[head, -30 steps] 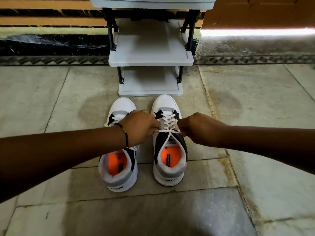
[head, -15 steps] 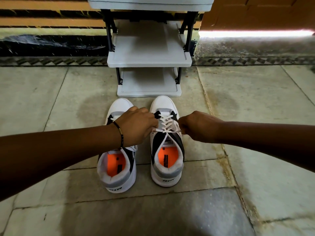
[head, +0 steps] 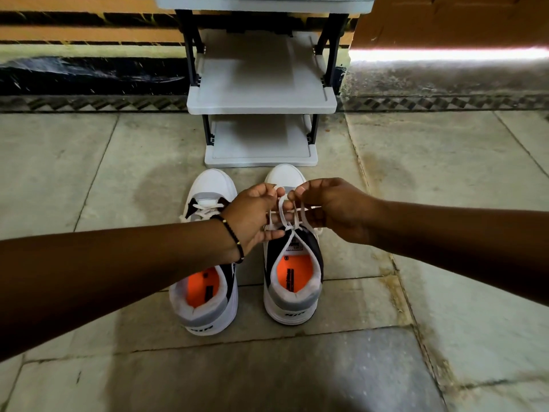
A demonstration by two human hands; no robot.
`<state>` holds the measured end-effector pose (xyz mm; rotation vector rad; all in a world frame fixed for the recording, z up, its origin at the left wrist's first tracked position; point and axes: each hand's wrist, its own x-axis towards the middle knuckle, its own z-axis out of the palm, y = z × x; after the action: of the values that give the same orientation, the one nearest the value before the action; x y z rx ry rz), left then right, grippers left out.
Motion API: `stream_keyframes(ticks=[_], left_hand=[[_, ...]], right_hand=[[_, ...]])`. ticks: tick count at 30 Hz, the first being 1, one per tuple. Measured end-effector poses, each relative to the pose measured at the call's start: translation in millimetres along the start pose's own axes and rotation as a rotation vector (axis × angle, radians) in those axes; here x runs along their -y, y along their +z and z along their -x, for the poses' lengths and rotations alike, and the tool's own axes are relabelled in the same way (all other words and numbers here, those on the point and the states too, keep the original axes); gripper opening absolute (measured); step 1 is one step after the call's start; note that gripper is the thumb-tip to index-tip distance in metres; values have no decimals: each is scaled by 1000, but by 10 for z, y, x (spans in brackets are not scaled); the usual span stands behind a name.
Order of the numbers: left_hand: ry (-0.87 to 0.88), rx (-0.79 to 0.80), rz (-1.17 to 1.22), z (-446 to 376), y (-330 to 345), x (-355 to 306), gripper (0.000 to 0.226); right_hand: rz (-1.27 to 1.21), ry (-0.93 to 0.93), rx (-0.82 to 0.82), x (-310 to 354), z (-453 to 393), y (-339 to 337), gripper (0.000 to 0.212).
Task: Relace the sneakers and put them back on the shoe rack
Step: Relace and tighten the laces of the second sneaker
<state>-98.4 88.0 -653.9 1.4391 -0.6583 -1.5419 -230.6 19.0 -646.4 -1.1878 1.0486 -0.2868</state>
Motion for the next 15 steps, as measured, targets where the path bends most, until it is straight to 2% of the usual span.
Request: stream_keyframes(ticks=[7, 12, 15], left_hand=[[107, 73, -120, 22, -42, 69, 34], [226, 123, -299, 19, -104, 100, 26], [239, 161, -353, 1, -115, 105, 21]], right_hand=[[28, 17, 6, -51, 4, -13, 20], [37, -18, 45, -38, 19, 29, 27], [25, -18, 10, -30, 2, 23, 31]])
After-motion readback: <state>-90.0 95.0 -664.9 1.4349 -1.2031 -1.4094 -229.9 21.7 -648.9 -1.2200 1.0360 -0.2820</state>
